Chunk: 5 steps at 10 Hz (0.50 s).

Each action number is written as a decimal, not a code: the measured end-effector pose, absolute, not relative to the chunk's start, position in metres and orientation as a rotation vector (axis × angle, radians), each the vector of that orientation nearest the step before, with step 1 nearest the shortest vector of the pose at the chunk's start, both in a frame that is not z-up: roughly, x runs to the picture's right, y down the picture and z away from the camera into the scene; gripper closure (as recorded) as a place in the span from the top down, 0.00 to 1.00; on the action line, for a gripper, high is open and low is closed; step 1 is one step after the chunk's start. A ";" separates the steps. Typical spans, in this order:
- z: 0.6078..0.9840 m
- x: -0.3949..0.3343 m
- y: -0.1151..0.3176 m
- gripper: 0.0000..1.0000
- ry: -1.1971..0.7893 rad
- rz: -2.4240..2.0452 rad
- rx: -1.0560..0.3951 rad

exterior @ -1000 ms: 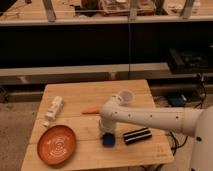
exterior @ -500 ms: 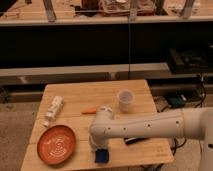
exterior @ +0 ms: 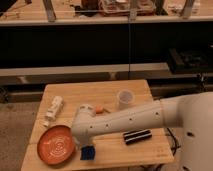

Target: Wipe the white sponge on the table

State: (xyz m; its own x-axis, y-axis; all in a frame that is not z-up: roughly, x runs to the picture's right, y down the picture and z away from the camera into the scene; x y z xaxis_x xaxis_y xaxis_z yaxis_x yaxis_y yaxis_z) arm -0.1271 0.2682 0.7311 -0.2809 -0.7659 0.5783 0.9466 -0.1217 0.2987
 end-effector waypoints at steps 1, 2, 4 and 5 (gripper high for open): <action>0.738 -0.132 0.259 0.00 -0.732 -1.717 -0.327; 0.750 -0.140 0.243 0.00 -0.714 -1.726 -0.312; 0.765 -0.147 0.227 0.00 -0.702 -1.733 -0.294; 0.776 -0.146 0.214 0.00 -0.698 -1.729 -0.286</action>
State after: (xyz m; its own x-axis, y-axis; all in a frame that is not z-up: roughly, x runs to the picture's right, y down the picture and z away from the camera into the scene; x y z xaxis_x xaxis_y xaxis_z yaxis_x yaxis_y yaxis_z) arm -0.1465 0.2141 0.7761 -0.2802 -0.7980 0.5336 0.9449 -0.1311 0.3001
